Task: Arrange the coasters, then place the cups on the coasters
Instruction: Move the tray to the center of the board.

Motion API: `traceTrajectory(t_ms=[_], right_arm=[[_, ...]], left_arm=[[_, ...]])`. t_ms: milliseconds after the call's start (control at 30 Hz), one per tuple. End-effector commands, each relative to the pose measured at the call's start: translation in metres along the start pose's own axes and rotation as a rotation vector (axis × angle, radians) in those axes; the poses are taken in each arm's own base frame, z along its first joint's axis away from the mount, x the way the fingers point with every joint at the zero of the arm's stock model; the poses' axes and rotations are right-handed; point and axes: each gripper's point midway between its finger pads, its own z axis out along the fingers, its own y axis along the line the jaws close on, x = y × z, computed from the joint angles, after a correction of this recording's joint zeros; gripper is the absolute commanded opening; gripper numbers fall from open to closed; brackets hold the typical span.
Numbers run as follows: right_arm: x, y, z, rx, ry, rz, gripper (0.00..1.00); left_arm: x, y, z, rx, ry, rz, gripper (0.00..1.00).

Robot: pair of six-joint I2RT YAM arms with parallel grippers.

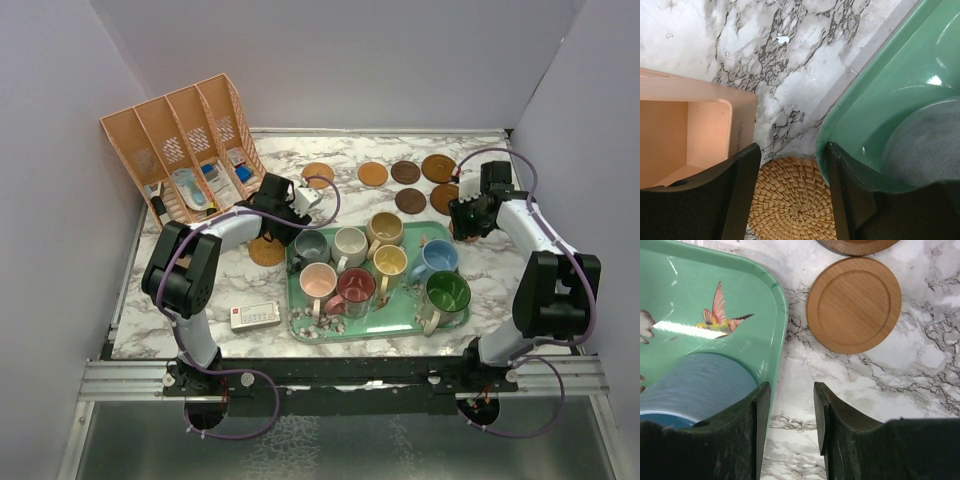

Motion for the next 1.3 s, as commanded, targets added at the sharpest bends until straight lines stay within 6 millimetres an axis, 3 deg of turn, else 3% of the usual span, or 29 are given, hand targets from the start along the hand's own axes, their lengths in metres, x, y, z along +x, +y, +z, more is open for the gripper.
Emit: traceTrajectory(t_ms=[0, 100, 367, 600, 767, 933, 1267], right_arm=[[-0.014, -0.009, 0.006, 0.036, -0.054, 0.002, 0.40], [-0.029, -0.009, 0.014, 0.010, -0.082, -0.002, 0.40], [-0.090, 0.017, 0.035, -0.228, -0.234, -0.040, 0.41], [-0.113, 0.026, 0.057, -0.302, -0.244, -0.034, 0.39], [-0.112, 0.032, 0.076, -0.293, -0.202, -0.056, 0.36], [-0.098, 0.031, 0.091, -0.271, -0.153, -0.050, 0.33], [-0.055, 0.034, 0.100, -0.249, -0.054, -0.055, 0.24]], left_arm=[[0.022, 0.013, -0.011, 0.004, 0.064, 0.010, 0.57], [0.014, 0.004, -0.012, 0.062, 0.028, 0.017, 0.58], [0.013, 0.001, -0.009, 0.082, 0.033, 0.008, 0.58], [0.010, 0.000, -0.010, 0.087, 0.026, 0.004, 0.58], [0.011, -0.002, -0.010, 0.097, 0.026, -0.001, 0.58], [0.011, -0.003, -0.010, 0.102, 0.023, -0.007, 0.58], [0.009, -0.004, -0.013, 0.109, 0.014, -0.006, 0.58]])
